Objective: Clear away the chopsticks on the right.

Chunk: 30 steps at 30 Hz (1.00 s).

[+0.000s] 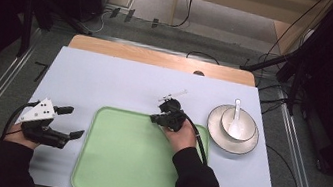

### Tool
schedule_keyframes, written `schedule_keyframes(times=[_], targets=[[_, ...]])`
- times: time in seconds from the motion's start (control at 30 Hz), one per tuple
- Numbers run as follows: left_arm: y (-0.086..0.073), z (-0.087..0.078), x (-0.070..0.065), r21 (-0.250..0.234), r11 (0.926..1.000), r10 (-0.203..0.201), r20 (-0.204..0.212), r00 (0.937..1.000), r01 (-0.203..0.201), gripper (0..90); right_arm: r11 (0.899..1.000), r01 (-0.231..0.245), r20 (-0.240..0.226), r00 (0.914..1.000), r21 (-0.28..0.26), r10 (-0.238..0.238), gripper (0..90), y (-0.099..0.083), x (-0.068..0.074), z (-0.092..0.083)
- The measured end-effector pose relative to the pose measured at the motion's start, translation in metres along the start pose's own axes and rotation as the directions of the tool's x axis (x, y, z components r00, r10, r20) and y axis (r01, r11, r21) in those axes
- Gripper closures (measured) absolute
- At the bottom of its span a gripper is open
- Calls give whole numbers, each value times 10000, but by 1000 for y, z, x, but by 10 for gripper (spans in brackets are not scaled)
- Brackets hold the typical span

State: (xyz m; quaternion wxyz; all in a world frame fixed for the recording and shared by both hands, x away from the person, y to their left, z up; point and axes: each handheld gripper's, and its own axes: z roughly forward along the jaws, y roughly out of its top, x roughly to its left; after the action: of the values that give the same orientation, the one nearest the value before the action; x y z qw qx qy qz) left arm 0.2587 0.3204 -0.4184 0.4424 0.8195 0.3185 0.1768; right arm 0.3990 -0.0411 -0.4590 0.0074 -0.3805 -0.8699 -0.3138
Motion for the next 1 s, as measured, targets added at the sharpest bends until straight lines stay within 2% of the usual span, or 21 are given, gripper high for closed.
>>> schedule_keyframes(times=[0.27, 0.63, 1.0], targets=[[0, 0, 0, 4, 10000, 6, 20, 10000, -6, 135, 9996, -274, 129, 9995, 23, 274, 900, -11, -12, -11], [1, 0, 0, -47, 10000, -52, -32, 10000, 52, 135, 9956, -913, 278, 9954, -198, 919, 900, -31, -31, -28], [1, 1, 0, -87, 10000, -48, -9, 10000, 47, 135, 9888, -1363, 373, 9896, -614, 1388, 900, -53, -45, -42]])
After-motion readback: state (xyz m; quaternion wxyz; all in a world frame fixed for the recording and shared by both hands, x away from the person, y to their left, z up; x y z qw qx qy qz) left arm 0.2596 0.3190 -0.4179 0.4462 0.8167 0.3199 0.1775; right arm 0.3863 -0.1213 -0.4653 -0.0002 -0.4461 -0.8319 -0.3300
